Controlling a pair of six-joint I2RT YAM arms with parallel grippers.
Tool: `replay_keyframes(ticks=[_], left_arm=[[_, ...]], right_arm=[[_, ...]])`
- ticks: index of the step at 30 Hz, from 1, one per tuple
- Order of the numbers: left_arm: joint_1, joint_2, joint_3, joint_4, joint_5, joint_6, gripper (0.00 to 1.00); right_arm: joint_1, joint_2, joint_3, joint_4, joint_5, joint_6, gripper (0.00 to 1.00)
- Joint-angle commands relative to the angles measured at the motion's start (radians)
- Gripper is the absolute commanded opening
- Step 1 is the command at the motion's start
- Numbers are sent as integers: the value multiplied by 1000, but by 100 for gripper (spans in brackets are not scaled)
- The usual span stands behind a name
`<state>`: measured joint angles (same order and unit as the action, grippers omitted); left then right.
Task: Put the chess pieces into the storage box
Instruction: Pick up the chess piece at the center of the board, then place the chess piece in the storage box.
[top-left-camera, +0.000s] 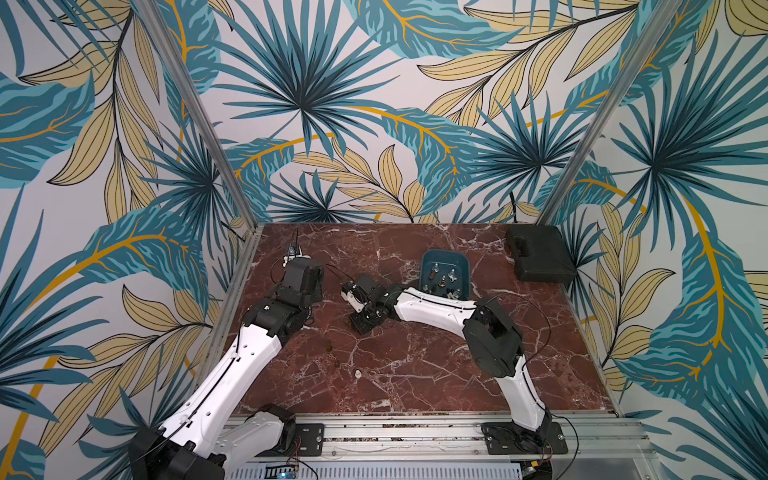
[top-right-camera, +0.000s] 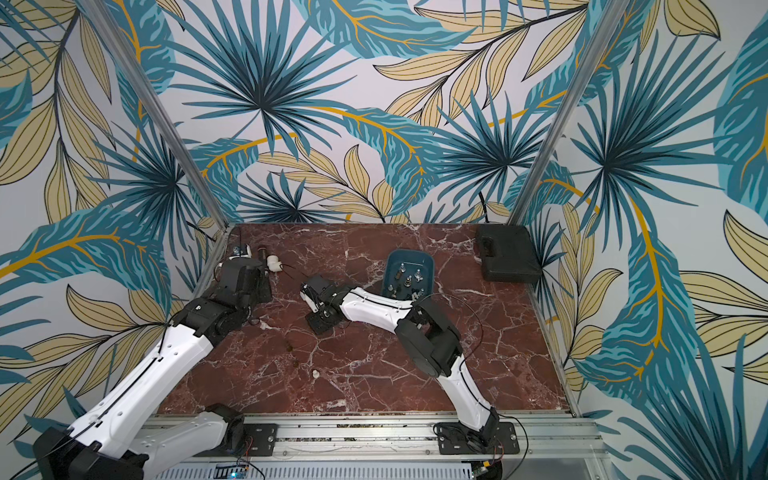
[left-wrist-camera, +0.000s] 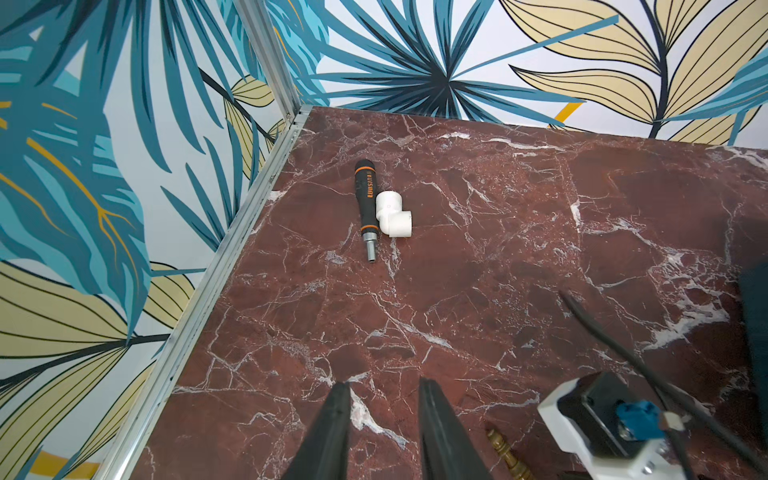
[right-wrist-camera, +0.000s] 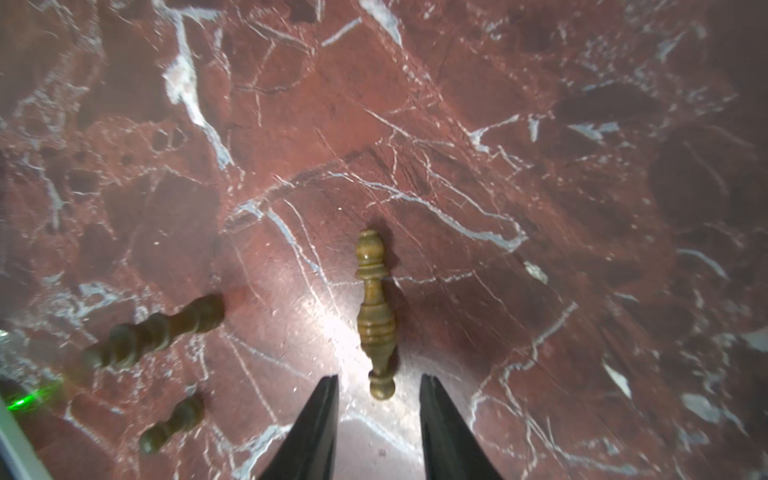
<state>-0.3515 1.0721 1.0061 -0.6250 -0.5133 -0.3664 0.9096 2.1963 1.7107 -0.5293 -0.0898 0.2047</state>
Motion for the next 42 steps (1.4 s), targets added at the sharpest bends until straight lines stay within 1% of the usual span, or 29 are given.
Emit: replay_keyframes(ticks=[1,5,12,18,26,28,34,37,42], left_arm=[[10,-23,-13,13,-11,8,31],[10,-30,-21,15,-8,6,31],[11,-34,-24,13,-5,7,31],[11,-32,-24,15,1,6,31],[14,-34,-21,16,-5,7,32],[14,-34,-23,18,-4,7,32],[13,-32,-25,21,3,5,32],[13,-29,-26,29,32,6,32],[13,15,-34,63,112,-3,32]], right_arm=[[8,29,22,-53,9,-29,38],[11,58,36,-67,16,-35,37],[14,90,42,-82,2,-44,33],[16,71,37,-87,12,-49,22],[17,-22,14,-85,33,-46,13],[18,-48,1,-77,40,-44,9],[12,-110,-24,-76,91,-31,8],[-4,-165,-53,-80,125,-13,7],[-79,-305,-150,-79,164,33,7]])
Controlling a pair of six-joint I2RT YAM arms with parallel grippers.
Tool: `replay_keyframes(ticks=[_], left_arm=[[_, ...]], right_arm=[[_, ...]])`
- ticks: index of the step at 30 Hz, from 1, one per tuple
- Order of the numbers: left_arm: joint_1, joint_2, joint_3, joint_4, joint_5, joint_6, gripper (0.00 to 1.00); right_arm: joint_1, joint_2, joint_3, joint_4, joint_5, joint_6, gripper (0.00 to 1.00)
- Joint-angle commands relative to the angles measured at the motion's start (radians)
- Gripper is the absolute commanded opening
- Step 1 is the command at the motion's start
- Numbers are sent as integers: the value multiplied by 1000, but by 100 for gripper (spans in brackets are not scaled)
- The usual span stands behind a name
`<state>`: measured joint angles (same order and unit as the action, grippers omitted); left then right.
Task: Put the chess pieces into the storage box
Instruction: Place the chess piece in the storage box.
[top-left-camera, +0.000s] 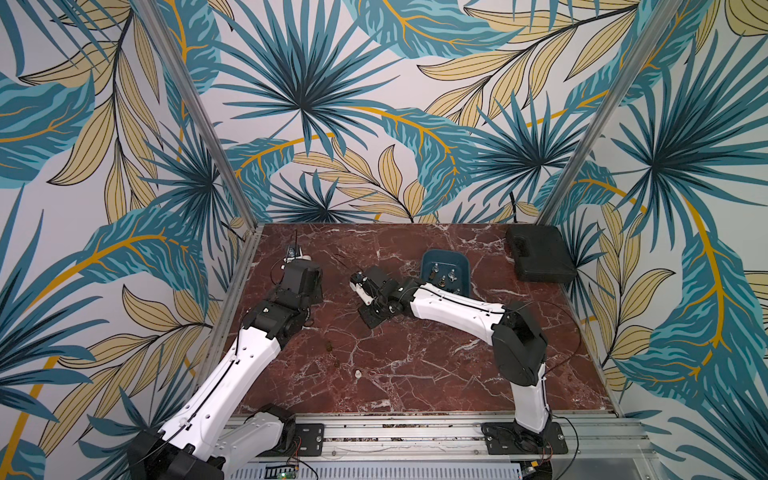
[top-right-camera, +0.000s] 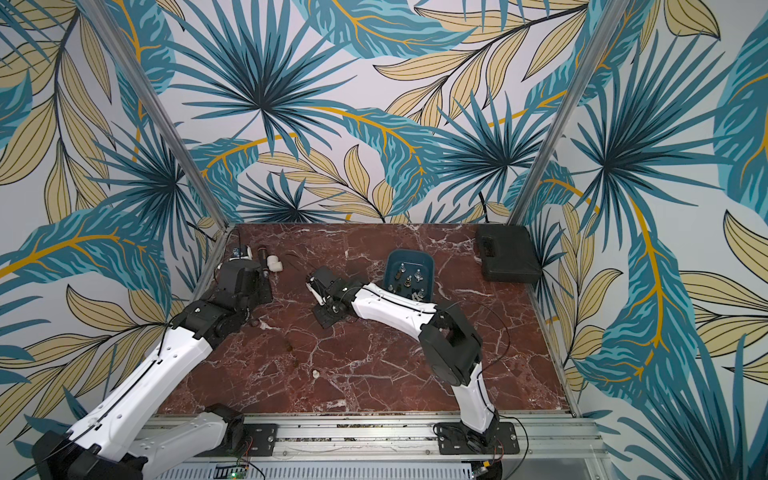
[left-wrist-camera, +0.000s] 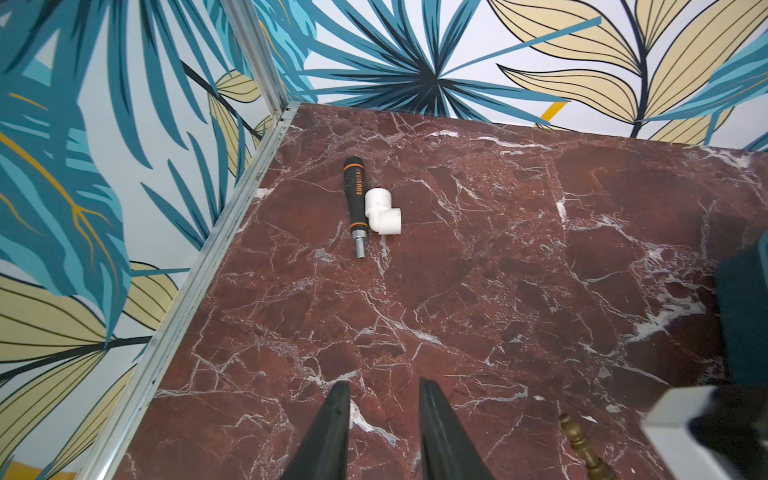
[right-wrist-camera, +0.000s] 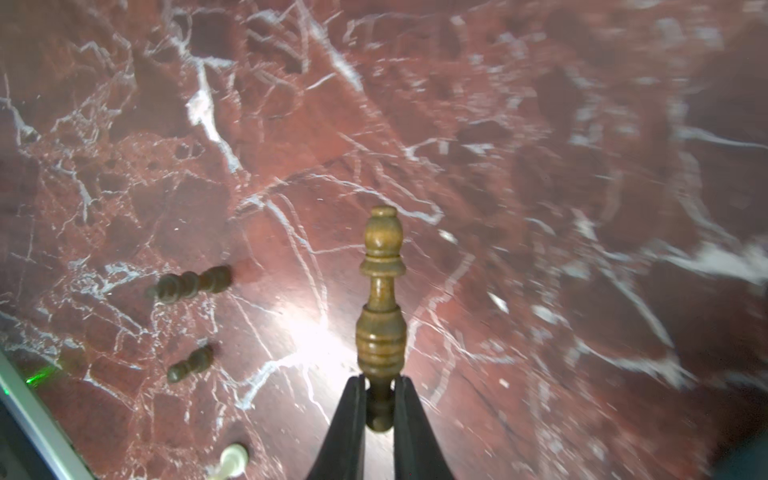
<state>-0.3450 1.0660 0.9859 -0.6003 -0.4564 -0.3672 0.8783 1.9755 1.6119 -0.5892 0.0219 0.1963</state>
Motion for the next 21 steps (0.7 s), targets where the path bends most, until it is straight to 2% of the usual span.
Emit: replay_keyframes(ticks=[1,6,10,14,21], left_arm=[[7,34,-12,44,72,-4,32],[5,128,27,54,175,-5,32],[2,200,71,43,245,-18,32],[-13,273,107,39,320,-12,32],[-72,353,148,15,312,8,32]], right_arm=[[-65,-108,-69,-23,58,47,8],[-196,-219,-157,-45,81,66,8],[-296,-244,-197,-58,106,68,8],[-377,-213,-196,-66,103,77,9],[-437,-72,-126,-66,74,99,10]])
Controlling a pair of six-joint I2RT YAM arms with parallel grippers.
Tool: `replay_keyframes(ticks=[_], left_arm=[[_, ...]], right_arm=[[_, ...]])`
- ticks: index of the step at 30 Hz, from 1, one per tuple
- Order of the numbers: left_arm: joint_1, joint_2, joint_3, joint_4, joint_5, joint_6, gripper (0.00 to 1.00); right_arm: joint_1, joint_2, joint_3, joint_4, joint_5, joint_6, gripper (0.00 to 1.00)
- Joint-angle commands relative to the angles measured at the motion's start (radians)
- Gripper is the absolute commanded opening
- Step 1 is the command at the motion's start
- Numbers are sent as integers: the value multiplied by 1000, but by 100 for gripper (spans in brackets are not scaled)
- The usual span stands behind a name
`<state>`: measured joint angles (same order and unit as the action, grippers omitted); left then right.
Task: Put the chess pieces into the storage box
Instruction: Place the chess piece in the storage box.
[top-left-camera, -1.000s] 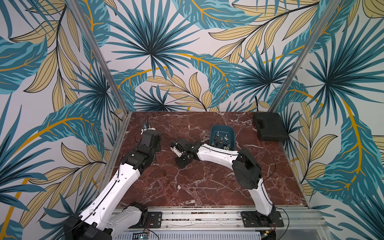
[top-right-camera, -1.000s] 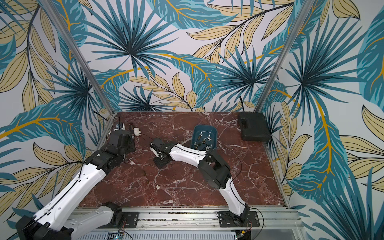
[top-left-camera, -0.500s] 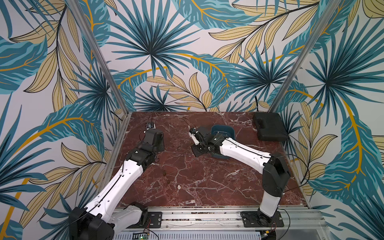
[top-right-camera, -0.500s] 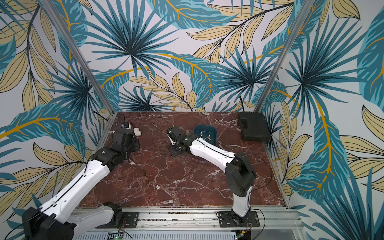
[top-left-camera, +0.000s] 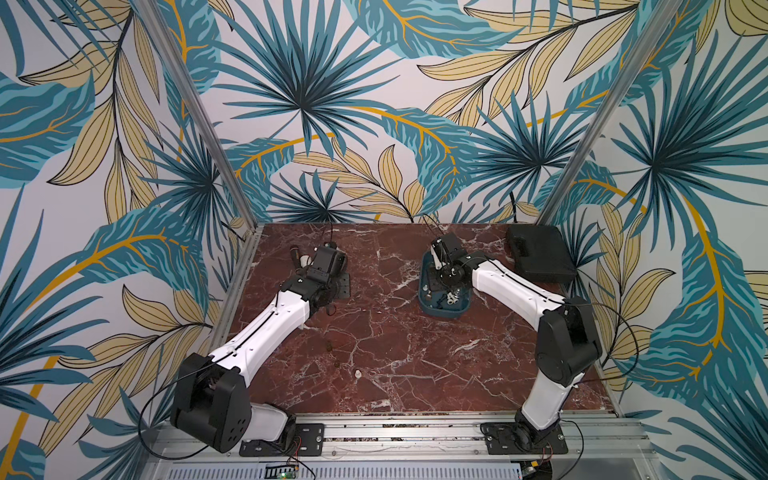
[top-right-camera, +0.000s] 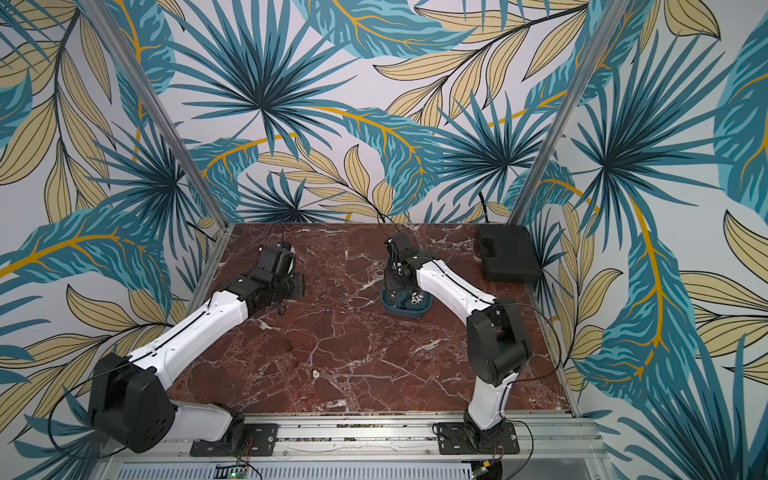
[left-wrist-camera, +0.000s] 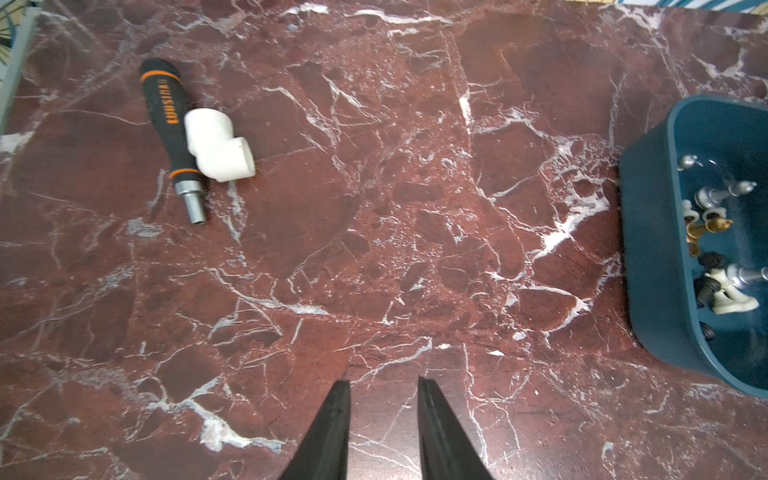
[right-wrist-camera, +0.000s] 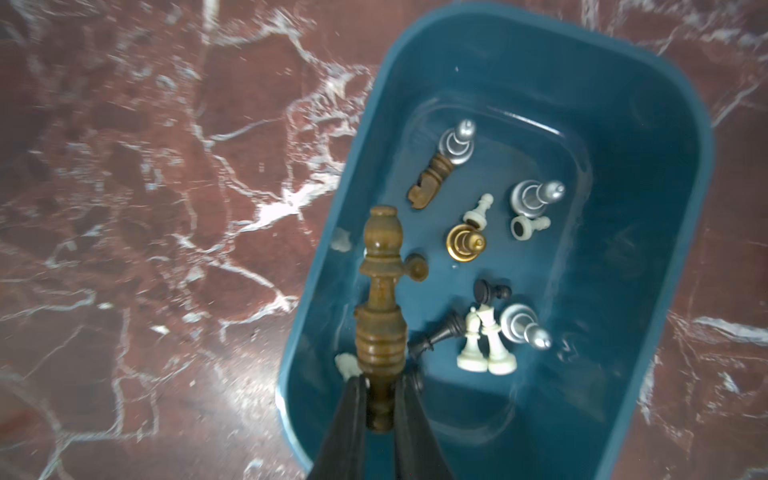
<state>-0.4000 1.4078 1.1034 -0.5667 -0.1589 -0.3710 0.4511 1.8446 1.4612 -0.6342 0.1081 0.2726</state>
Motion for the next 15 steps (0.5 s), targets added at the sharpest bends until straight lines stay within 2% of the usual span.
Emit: replay_keyframes(ticks=[1,9,15], left_arm=[[-20,16,32,-18,12,13,32],[-28,37,30,-7,6,16,32],[-27,56,41,-5,9,20,32]], right_arm=[[-14,80,40,-20,-19,26,10],[-35,202,137,-7,-73,44,14],[-43,277,209,-7,-90,42,21]])
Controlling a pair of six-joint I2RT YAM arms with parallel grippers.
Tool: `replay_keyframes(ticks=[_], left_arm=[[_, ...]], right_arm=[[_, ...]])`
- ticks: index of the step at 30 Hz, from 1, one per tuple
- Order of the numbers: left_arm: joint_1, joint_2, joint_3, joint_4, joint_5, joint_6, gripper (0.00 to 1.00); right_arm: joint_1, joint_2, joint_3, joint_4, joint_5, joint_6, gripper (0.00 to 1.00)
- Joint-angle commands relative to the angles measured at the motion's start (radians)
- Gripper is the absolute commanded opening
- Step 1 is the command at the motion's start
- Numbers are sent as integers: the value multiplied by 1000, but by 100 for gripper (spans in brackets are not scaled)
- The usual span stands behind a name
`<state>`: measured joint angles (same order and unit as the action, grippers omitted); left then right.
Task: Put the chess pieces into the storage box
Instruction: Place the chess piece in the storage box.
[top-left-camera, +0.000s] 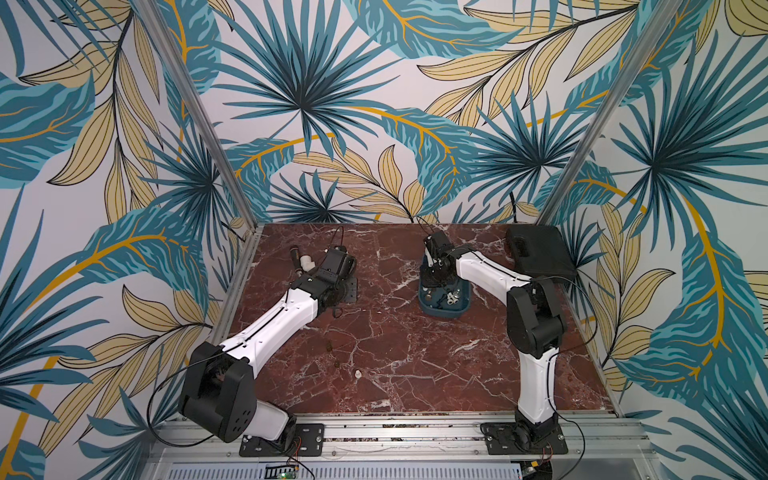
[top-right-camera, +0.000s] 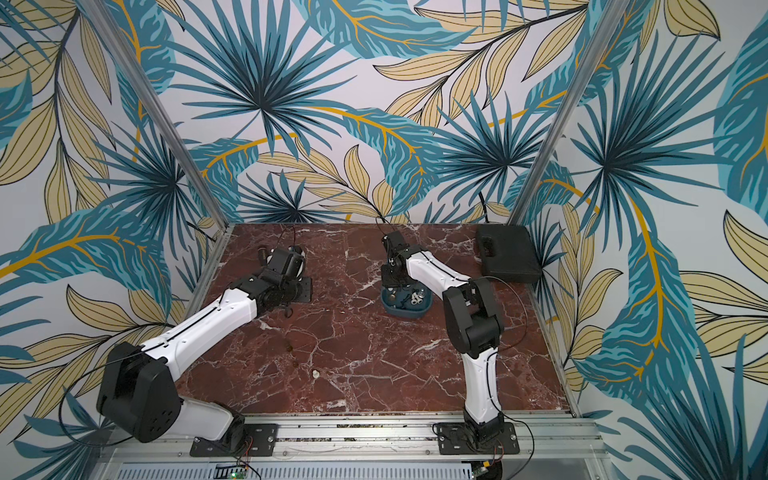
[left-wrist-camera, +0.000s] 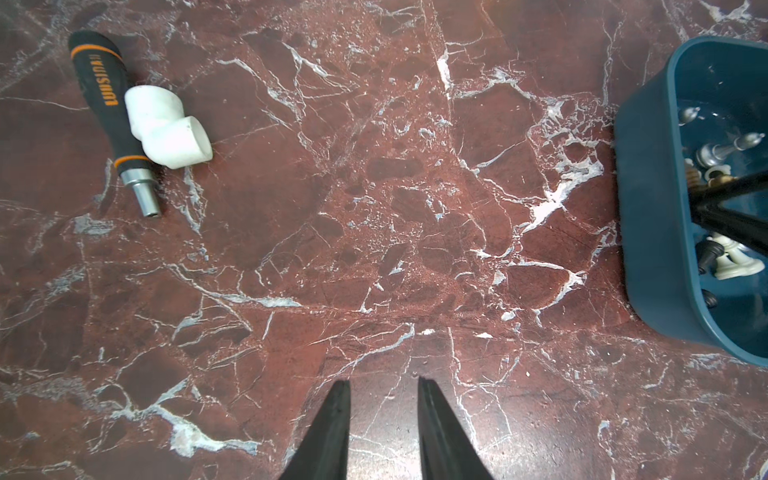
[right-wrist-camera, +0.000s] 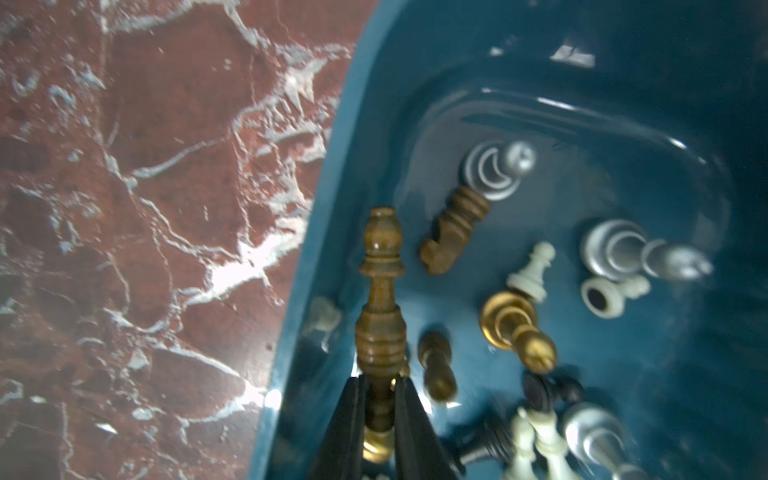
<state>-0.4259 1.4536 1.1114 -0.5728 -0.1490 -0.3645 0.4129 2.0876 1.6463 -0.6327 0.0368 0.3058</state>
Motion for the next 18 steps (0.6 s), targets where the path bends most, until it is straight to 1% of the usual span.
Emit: replay_keyframes(ticks=[1,5,9,14,18], left_arm=[[-2,14,37,-1,2,15,32],[-2,10,52,-19,-3,21,32],[-5,-4,65,-65,-3,25,32],[-28,-46,62,-214,-15,-9,32],[-37,-98,29,-339,-19,-79,33]], right_arm=[[-8,38,31,-10,-15,10,25],[-8,25,37,-10,-3,10,30],[-8,-26,17,-12,3,8,30],[-4,-154,-39,-15,-3,11,30],[31,-279,-105,0,18,14,30]])
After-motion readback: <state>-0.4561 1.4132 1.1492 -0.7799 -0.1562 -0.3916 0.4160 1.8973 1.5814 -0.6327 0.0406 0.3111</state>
